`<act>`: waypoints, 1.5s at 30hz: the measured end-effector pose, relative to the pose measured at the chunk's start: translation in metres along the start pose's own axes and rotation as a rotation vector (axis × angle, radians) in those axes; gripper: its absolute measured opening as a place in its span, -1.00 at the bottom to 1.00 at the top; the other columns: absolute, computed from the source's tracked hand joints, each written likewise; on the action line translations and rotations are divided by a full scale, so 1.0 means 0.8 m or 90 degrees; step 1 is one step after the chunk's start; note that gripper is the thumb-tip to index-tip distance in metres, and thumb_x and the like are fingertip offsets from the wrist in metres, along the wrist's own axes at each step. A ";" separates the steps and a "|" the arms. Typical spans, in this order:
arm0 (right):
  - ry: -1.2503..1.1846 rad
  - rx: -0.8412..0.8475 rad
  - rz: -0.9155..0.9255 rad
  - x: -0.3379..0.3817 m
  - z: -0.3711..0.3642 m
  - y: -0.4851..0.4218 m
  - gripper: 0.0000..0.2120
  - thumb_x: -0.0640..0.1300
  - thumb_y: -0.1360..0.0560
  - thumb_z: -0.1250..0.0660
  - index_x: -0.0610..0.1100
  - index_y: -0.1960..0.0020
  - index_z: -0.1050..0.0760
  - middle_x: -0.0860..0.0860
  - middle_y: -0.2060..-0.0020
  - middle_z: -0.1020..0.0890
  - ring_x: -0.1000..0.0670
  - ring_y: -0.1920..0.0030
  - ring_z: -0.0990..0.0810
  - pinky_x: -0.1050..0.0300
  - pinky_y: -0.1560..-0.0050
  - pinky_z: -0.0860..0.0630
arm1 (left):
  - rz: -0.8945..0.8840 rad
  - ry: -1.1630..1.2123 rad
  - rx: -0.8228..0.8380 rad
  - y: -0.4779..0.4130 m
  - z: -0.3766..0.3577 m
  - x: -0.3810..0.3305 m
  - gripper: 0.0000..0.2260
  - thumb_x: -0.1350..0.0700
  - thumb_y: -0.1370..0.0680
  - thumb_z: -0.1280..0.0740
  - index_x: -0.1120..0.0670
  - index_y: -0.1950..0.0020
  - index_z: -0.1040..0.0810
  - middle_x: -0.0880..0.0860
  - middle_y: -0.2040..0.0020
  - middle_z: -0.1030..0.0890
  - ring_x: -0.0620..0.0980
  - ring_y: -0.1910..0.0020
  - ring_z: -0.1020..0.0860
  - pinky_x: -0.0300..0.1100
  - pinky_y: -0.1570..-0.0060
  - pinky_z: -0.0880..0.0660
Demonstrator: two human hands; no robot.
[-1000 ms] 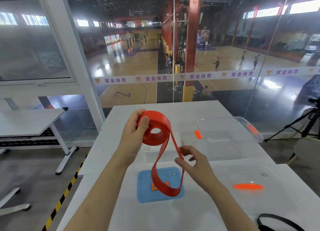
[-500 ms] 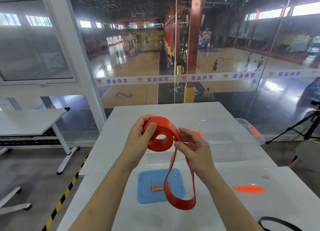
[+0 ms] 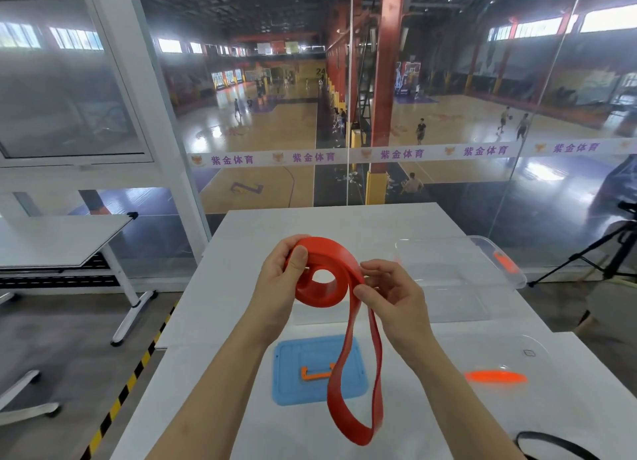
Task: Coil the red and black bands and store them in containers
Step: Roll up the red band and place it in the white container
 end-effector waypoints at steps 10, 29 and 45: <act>-0.024 -0.056 -0.005 -0.006 -0.010 0.014 -0.67 -0.33 -0.46 -0.54 0.01 -0.12 -0.67 0.10 -0.05 -0.75 0.01 -0.16 -0.72 0.23 -0.14 -0.65 | 0.050 0.151 -0.040 0.011 -0.015 0.012 -0.63 -0.16 -0.58 -0.17 -0.04 -0.29 -0.54 0.02 -0.16 -0.66 0.03 -0.23 -0.60 -0.10 -0.22 -0.56; -0.022 -0.091 -0.023 0.002 -0.001 0.013 -0.72 -0.36 -0.44 -0.55 -0.05 -0.04 -0.70 0.05 0.06 -0.78 0.06 0.00 -0.76 0.31 0.01 -0.65 | 0.155 0.266 -0.024 0.018 -0.026 0.043 -0.67 -0.06 -0.70 -0.13 0.07 -0.31 -0.55 0.07 -0.04 -0.68 0.02 -0.08 -0.63 0.07 -0.27 -0.58; 0.056 -0.049 -0.004 0.014 0.006 0.013 -0.70 -0.26 -0.41 -0.61 0.01 -0.07 -0.71 0.19 -0.05 -0.76 0.05 -0.14 -0.73 0.12 -0.18 -0.67 | -0.129 -0.161 0.116 0.020 -0.039 -0.004 -0.71 0.16 -0.73 -0.17 -0.23 -0.29 -0.48 -0.23 -0.24 -0.51 -0.21 -0.30 -0.47 -0.23 -0.32 -0.46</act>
Point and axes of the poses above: each hand's wrist, its own y-axis away from the middle knuckle, its own z-axis out of the back of the hand, x = y × z, the point moved 6 cm from there along -y, towards the middle knuckle
